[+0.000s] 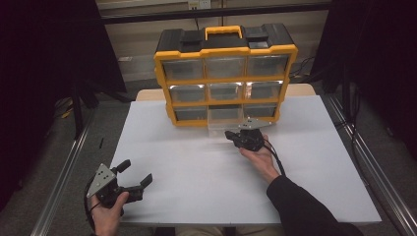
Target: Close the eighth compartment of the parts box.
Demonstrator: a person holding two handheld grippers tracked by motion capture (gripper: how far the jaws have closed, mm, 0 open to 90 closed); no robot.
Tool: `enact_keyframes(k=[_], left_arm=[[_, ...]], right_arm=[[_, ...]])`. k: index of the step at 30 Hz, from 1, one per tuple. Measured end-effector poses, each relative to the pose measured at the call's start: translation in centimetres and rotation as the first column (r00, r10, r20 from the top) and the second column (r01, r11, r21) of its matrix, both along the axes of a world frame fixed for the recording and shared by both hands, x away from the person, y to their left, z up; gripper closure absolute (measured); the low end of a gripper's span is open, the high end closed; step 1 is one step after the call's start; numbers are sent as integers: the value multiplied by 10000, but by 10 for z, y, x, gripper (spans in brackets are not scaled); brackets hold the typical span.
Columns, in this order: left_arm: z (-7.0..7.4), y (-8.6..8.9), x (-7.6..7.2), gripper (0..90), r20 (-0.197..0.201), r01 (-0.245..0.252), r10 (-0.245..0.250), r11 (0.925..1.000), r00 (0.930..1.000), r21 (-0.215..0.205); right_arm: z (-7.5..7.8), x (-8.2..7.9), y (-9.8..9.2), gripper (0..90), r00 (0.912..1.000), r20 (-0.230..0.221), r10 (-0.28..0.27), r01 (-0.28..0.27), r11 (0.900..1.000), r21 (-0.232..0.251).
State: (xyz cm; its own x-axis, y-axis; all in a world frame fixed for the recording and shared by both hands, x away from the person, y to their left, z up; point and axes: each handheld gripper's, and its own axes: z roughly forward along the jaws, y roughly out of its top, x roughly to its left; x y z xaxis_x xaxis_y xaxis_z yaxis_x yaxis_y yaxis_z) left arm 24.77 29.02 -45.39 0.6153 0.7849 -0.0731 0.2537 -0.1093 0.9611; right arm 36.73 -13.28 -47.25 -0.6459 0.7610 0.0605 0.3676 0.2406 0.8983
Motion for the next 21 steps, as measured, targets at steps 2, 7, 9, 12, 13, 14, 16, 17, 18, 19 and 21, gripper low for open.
enact_keyframes(k=[2, 7, 9, 12, 13, 14, 16, 17, 18, 19, 21], left_arm=[[0, 0, 0, 35, 0, 10, -10, 10000, 10000, 62], [1, -1, -1, 35, 11, 13, -13, 10000, 10000, 60], [1, -1, -1, 35, 5, 19, -19, 10000, 10000, 44], [1, -1, -1, 35, 32, 6, -6, 10000, 10000, 53], [1, -1, -1, 35, 39, -4, 4, 10000, 10000, 56], [1, -1, -1, 35, 47, 8, -8, 10000, 10000, 88], [1, -1, -1, 35, 52, 6, -6, 10000, 10000, 91], [1, -1, -1, 35, 50, 5, -5, 10000, 10000, 90], [1, -1, -1, 35, 59, -4, 4, 10000, 10000, 59], [1, -1, -1, 35, 67, -1, 1, 10000, 10000, 60], [1, -1, -1, 35, 71, 0, -1, 10000, 10000, 57]], right_arm=[[-1, 0, 1, 900, 10000, -28, -58, 58, 10000, 33], [0, 2, 3, 900, 10000, 7, -64, 64, 10000, 69], [1, 2, 3, 900, 10000, 34, -67, 66, 9999, 86], [1, 3, 4, 900, 9999, 65, -79, 78, 9999, 126], [1, 3, 5, 900, 9999, 84, -85, 84, 9999, 131], [0, 3, 5, 900, 9999, 81, -104, 103, 9998, 163], [0, 3, 5, 900, 9999, 82, -106, 105, 9998, 173], [1, 4, 5, 900, 9999, 87, -113, 112, 9998, 173], [1, 4, 5, 900, 9999, 97, -130, 128, 9998, 174], [1, 4, 5, 900, 9998, 102, -160, 158, 9997, 187], [1, 5, 5, 900, 9998, 92, -193, 191, 9996, 227]])
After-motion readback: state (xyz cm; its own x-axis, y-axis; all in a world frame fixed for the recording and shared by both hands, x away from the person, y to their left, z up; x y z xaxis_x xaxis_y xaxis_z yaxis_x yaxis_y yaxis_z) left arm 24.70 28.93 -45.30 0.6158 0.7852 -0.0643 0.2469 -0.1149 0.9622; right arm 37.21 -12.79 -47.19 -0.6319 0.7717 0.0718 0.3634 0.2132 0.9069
